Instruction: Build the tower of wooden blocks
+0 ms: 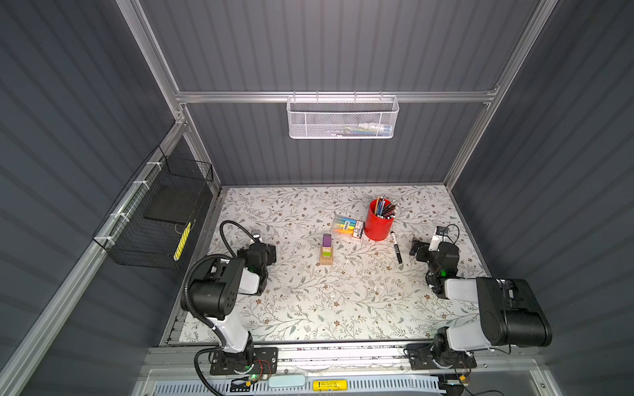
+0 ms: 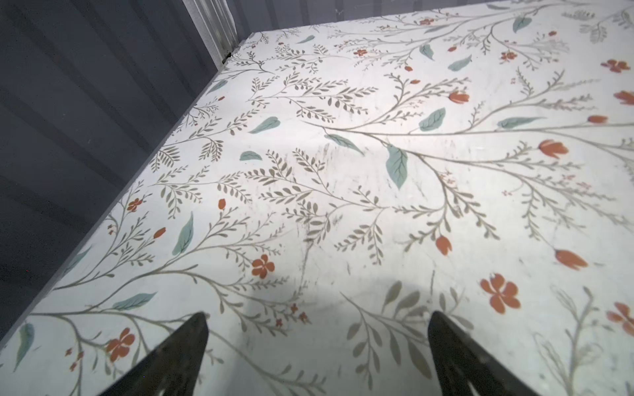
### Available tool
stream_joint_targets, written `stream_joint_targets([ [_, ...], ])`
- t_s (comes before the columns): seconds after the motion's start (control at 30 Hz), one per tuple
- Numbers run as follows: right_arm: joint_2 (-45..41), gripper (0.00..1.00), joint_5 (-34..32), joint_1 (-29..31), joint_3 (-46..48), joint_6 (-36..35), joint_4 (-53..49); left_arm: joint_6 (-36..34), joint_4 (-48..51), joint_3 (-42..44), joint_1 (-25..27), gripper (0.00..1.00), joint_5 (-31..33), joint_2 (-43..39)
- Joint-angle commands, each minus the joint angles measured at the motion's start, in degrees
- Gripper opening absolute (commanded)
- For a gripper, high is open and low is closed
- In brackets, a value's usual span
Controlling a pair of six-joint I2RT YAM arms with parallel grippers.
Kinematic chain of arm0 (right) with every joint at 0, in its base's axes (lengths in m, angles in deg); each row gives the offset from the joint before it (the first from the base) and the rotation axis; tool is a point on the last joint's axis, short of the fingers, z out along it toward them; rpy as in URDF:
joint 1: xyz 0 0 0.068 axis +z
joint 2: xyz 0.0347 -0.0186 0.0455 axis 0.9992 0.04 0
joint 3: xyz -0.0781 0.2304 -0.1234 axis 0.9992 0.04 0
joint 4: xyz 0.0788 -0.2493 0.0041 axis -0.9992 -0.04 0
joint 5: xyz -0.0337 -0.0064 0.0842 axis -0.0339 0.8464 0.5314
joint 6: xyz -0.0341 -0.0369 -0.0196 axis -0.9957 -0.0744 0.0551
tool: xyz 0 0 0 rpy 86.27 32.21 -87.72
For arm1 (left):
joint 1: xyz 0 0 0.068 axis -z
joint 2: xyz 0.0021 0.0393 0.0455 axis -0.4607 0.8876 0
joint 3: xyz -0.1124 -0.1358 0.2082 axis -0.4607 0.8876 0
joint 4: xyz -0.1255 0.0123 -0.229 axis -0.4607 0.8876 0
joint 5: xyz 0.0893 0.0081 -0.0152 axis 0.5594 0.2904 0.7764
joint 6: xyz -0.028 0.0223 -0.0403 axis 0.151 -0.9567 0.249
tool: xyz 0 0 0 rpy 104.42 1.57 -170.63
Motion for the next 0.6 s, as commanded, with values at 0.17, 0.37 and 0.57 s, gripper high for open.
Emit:
stream_joint_targets([
  [0.17,-0.1,0.99,3.3,0.1,-0.7,-2.2,4.9,1.0,-3.6,-1.0,-1.5,1.00,-2.1,-0.4],
  [0.37,0.0,0.99,3.5,0.1,-1.0,-2.2,4.7,1.0,-2.9,-1.5,-1.5,1.00,-2.4,-0.4],
  [0.57,-0.2,0.99,3.6,0.0,-0.9,-2.2,4.7,1.0,-3.4,-1.1,-1.6,1.00,-2.4,-0.6],
])
